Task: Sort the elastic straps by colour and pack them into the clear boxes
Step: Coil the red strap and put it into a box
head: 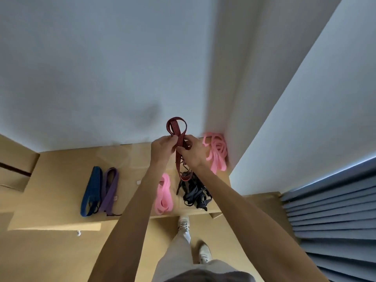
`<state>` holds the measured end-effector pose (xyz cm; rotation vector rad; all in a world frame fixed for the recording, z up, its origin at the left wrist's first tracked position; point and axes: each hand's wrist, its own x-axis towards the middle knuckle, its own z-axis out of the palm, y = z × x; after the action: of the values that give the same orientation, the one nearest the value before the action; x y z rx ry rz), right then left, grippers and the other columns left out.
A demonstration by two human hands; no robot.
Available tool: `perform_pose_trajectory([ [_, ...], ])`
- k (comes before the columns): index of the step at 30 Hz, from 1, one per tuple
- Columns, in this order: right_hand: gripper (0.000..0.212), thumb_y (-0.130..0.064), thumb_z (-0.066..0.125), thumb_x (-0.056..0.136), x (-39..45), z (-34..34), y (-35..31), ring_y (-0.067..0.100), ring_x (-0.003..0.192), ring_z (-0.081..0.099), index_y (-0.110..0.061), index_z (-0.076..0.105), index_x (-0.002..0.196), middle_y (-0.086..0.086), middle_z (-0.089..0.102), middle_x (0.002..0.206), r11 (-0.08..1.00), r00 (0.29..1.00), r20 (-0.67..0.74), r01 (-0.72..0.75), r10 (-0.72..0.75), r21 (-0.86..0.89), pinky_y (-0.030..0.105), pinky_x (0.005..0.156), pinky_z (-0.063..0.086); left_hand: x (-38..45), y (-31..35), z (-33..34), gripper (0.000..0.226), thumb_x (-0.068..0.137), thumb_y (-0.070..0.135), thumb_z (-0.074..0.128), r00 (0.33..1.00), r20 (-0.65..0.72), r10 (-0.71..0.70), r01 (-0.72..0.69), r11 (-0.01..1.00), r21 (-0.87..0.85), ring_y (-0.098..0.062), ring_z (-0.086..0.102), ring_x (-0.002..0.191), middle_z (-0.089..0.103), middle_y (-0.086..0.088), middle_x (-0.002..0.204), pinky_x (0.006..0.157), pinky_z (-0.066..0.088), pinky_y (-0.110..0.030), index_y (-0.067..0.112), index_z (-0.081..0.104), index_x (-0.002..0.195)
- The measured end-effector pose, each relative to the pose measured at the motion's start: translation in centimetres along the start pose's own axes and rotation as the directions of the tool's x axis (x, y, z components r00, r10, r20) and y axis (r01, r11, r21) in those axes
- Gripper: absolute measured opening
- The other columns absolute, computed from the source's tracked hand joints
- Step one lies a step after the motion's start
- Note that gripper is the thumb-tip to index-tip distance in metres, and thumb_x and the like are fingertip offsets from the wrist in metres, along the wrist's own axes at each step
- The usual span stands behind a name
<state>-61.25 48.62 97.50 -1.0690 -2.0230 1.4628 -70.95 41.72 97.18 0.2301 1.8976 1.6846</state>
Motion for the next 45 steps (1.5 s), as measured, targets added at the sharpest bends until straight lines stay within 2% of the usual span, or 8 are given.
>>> perform_pose_trajectory([
  [6, 0.040, 0.001, 0.066, 0.077, -3.7, 7.0, -1.9, 0.022, 0.085, 0.065, -0.015, 0.070, 0.114, 0.004, 0.069, 0.095, 0.995, 0.991, 0.095, 0.093, -0.095, 0.019, 0.035, 0.078, 0.056, -2.3, -1.1, -7.6, 0.012, 0.074, 0.008, 0.079, 0.995, -0.074, 0.062, -0.059, 0.997, 0.041, -0.013, 0.064, 0.060, 0.074, -0.003, 0.071, 0.057, 0.049, -0.024, 0.016, 0.076, 0.083],
  [11, 0.053, -0.009, 0.074, 0.077, -5.1, 13.5, -3.0, 0.007, 0.067, 0.066, -0.014, 0.056, 0.127, -0.011, 0.063, 0.091, 0.995, 0.992, 0.128, -0.009, -0.003, 0.096, 0.026, 0.059, 0.057, -0.5, -1.8, -14.3, 0.017, 0.076, 0.001, 0.078, 0.988, -0.152, 0.032, -0.020, 0.997, 0.080, -0.018, 0.067, 0.064, 0.073, -0.004, 0.069, 0.065, 0.055, -0.034, 0.017, 0.074, 0.076],
  [17, 0.018, -0.022, 0.073, 0.080, -5.0, 23.9, -4.7, 0.007, 0.059, 0.058, -0.014, 0.068, 0.095, -0.003, 0.067, 0.074, 0.996, 0.977, 0.206, -0.045, 0.061, -0.080, 0.016, 0.052, 0.041, 3.1, -2.9, -24.4, 0.015, 0.085, 0.000, 0.073, 0.971, -0.212, -0.106, 0.073, 0.985, -0.158, -0.020, 0.072, 0.072, 0.075, -0.002, 0.073, 0.063, 0.060, -0.033, 0.014, 0.072, 0.081],
  [20, 0.011, -0.017, 0.072, 0.078, -5.3, 29.5, -4.7, 0.009, 0.054, 0.054, -0.011, 0.066, 0.083, -0.001, 0.062, 0.066, 0.985, 0.962, 0.231, -0.121, 0.147, -0.122, 0.022, 0.051, 0.039, 5.1, -4.4, -28.8, 0.010, 0.088, 0.004, 0.068, 0.980, -0.151, -0.130, 0.121, 0.990, -0.069, -0.027, 0.068, 0.075, 0.072, -0.010, 0.082, 0.069, 0.057, -0.035, 0.013, 0.072, 0.087],
  [23, 0.018, -0.016, 0.073, 0.076, -6.5, 34.6, -3.5, 0.004, 0.049, 0.049, -0.021, 0.059, 0.066, -0.009, 0.054, 0.055, 0.966, 0.945, 0.223, -0.209, 0.240, -0.152, 0.017, 0.046, 0.035, 6.2, -7.4, -32.9, 0.017, 0.087, 0.000, 0.061, 0.963, -0.034, -0.268, 0.270, 0.960, 0.069, -0.018, 0.058, 0.062, 0.066, -0.005, 0.074, 0.054, 0.045, -0.025, 0.013, 0.073, 0.083],
  [32, 0.009, -0.016, 0.069, 0.081, -6.7, 41.6, 0.3, 0.005, 0.055, 0.051, -0.013, 0.061, 0.082, -0.003, 0.058, 0.068, 0.860, 0.838, 0.259, -0.392, 0.480, -0.326, 0.008, 0.044, 0.037, 9.2, -14.5, -37.5, 0.010, 0.083, -0.008, 0.061, 0.912, -0.058, -0.407, 0.411, 0.897, 0.165, -0.028, 0.050, 0.072, 0.056, -0.020, 0.075, 0.067, 0.040, -0.038, -0.018, 0.060, 0.081],
  [37, 0.020, -0.017, 0.061, 0.084, -5.8, 42.4, 1.4, 0.023, 0.078, 0.058, -0.001, 0.064, 0.097, 0.008, 0.063, 0.085, 0.794, 0.753, 0.350, -0.360, 0.557, -0.490, 0.029, 0.066, 0.044, 10.6, -15.9, -37.8, 0.003, 0.083, 0.001, 0.062, 0.949, -0.067, -0.307, 0.304, 0.839, 0.452, -0.025, 0.058, 0.069, 0.067, -0.011, 0.076, 0.061, 0.045, -0.036, 0.003, 0.064, 0.083],
  [45, 0.032, -0.009, 0.062, 0.084, -5.0, 43.0, 2.5, 0.026, 0.092, 0.061, -0.009, 0.064, 0.116, 0.010, 0.068, 0.105, 0.767, 0.750, 0.253, -0.482, 0.611, -0.424, 0.030, 0.076, 0.046, 13.1, -16.3, -38.6, 0.013, 0.083, 0.006, 0.060, 0.977, -0.073, -0.200, 0.197, 0.718, 0.668, -0.029, 0.059, 0.066, 0.058, -0.007, 0.067, 0.052, 0.035, -0.033, 0.000, 0.058, 0.071],
])
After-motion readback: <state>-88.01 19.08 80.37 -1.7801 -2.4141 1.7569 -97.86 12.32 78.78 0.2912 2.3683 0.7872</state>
